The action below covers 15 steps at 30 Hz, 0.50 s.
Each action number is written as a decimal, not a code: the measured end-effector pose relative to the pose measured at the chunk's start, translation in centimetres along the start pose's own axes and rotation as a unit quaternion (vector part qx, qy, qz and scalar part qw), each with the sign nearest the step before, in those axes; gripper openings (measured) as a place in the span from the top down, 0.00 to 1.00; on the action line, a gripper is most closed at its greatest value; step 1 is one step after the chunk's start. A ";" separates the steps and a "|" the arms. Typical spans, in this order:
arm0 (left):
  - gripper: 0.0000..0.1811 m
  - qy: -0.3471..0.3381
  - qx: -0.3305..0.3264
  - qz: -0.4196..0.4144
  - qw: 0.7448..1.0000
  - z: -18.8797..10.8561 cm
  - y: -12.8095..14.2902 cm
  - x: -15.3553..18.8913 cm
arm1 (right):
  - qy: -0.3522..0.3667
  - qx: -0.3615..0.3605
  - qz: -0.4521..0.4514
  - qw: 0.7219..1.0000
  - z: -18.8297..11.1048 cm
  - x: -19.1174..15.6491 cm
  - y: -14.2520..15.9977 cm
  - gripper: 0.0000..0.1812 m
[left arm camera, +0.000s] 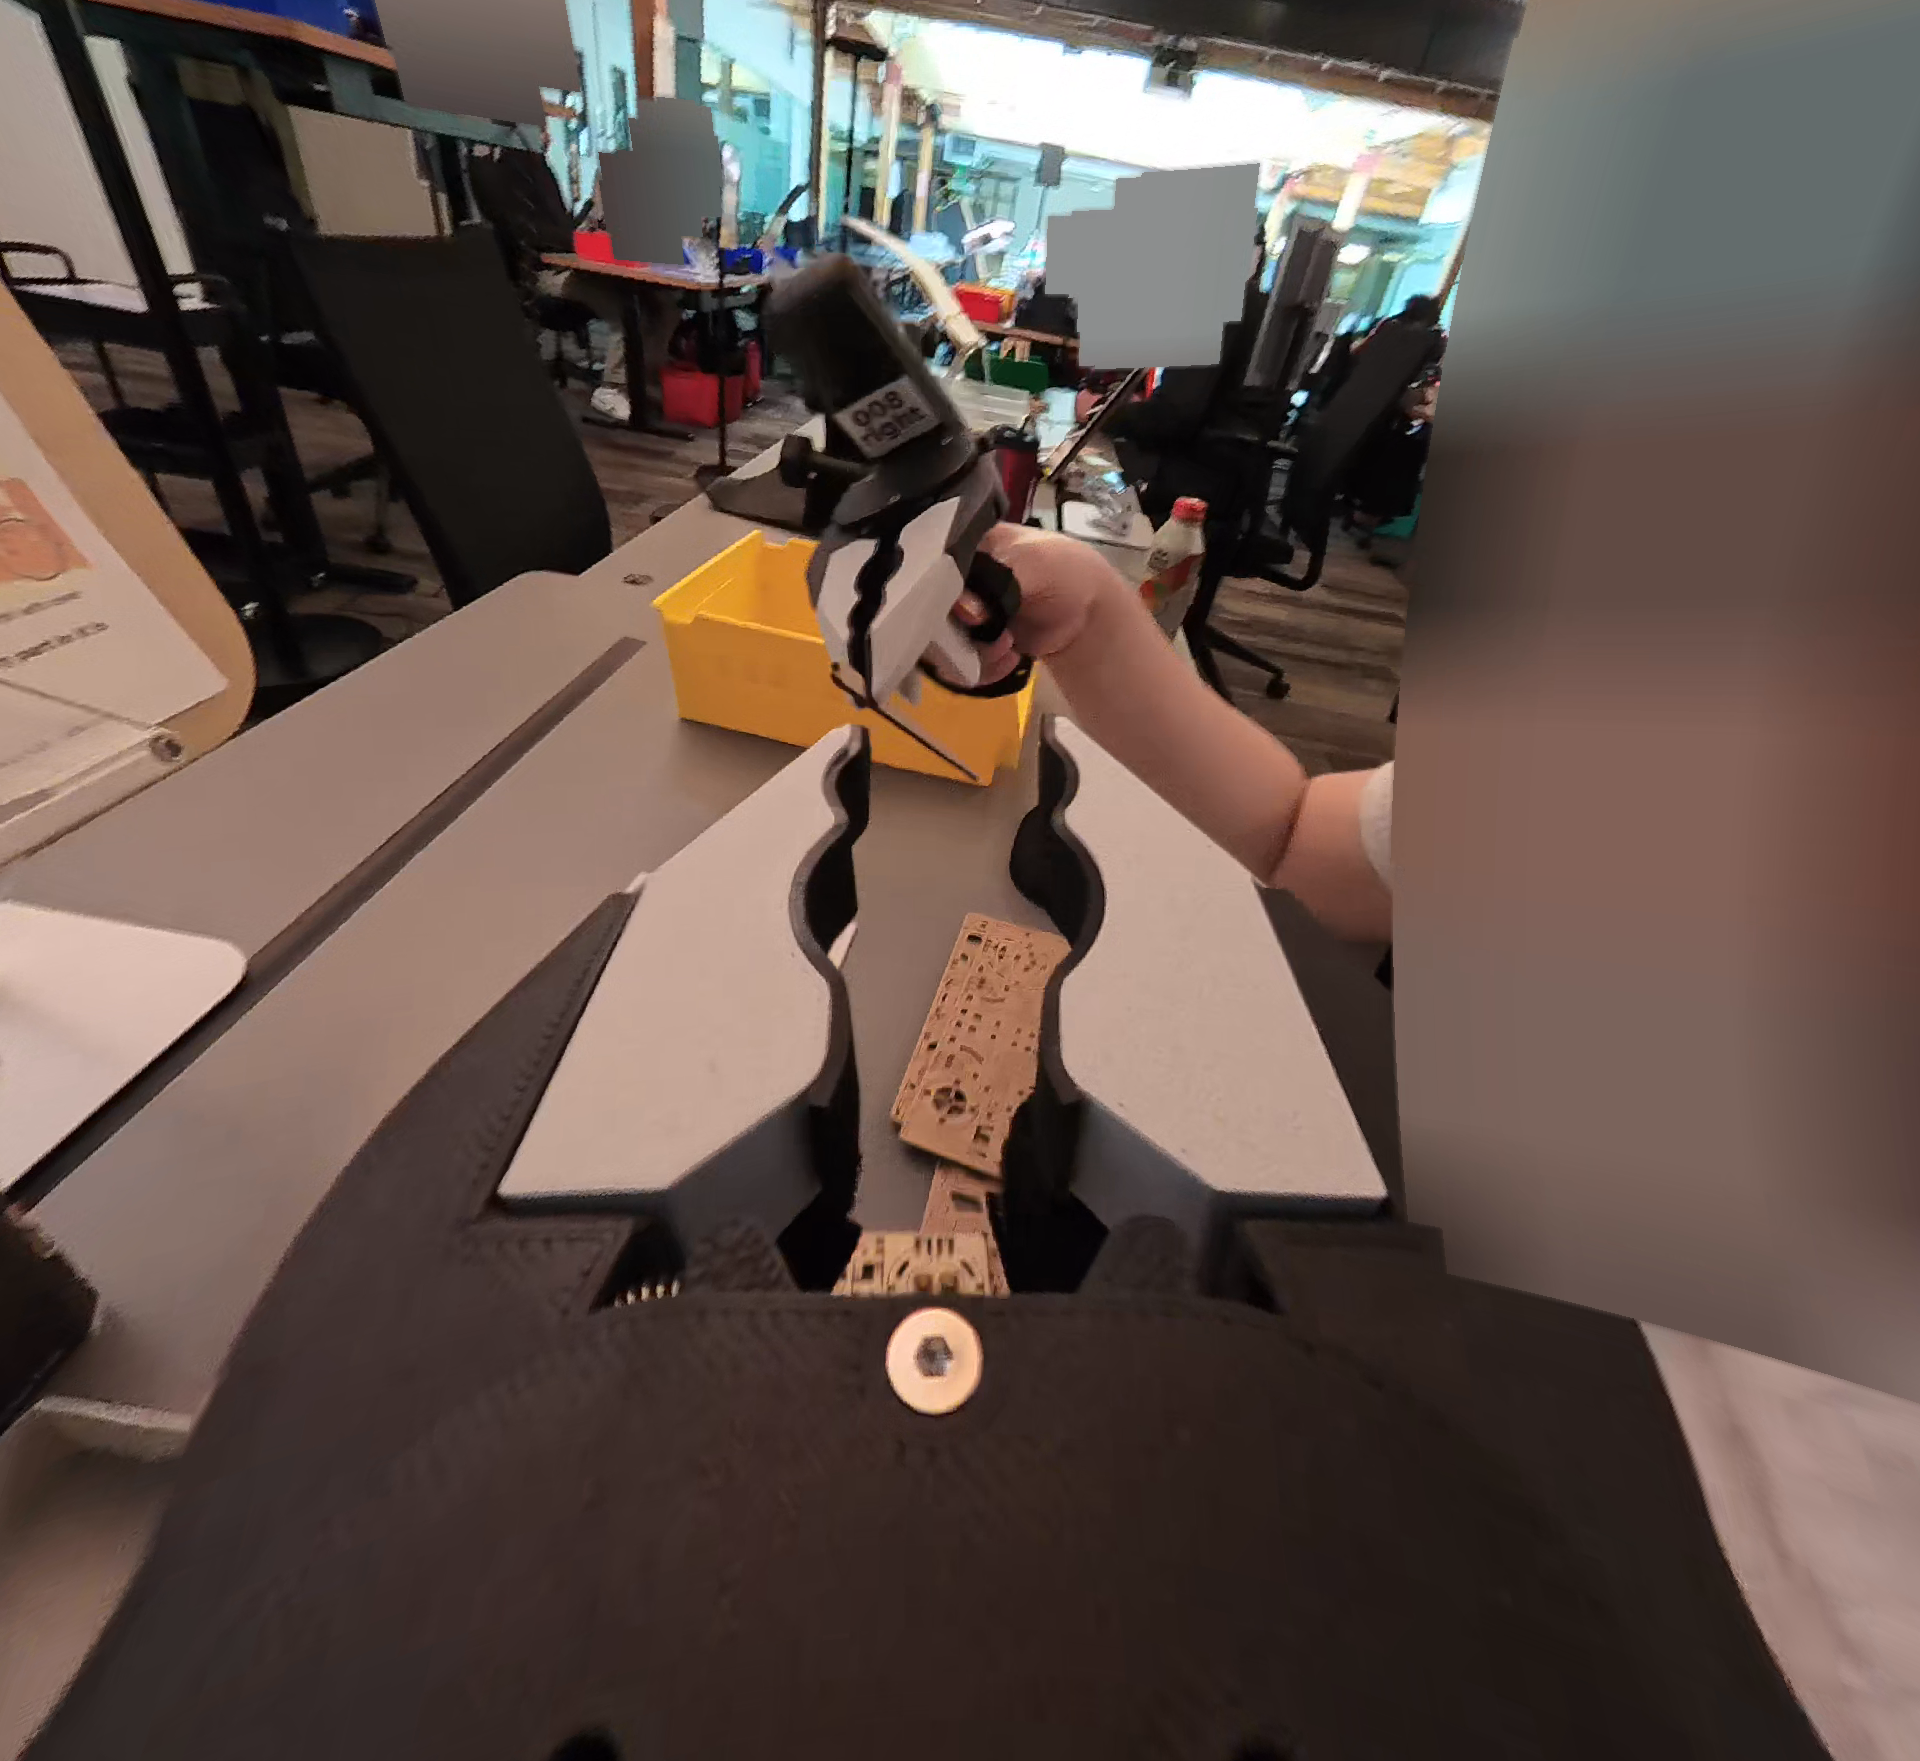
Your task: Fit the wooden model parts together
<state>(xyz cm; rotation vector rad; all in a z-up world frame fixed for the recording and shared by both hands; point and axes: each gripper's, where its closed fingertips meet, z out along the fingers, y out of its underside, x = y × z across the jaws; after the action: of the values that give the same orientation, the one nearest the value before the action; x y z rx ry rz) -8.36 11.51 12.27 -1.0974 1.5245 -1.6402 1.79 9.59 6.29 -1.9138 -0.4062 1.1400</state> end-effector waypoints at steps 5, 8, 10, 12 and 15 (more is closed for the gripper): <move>0.83 -0.051 -0.043 -0.002 0.998 -1.1 0.2 -0.4 | 0.285 -0.033 0.078 0.955 -4.9 9.0 4.6 0.99; 0.83 -0.076 -0.045 -0.019 0.996 -1.8 0.0 -0.9 | 0.358 -0.057 0.118 0.925 -6.8 12.3 8.9 0.99; 0.84 -0.080 -0.050 -0.034 0.995 -2.1 0.1 -1.0 | 0.399 -0.065 0.142 0.904 -8.1 14.4 11.1 0.99; 0.84 -0.095 -0.058 -0.046 0.993 -2.4 0.4 -1.5 | 0.443 -0.072 0.154 0.880 -9.7 16.1 12.8 0.99; 0.84 -0.117 -0.070 -0.057 0.989 -2.4 1.0 -2.4 | 0.493 -0.080 0.174 0.849 -11.7 17.6 14.7 0.99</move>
<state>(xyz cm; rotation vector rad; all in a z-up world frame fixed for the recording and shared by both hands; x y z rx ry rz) -9.50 14.61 10.95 -1.4218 1.4617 -1.4349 18.86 6.32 -12.70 -2.4852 0.4470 0.1875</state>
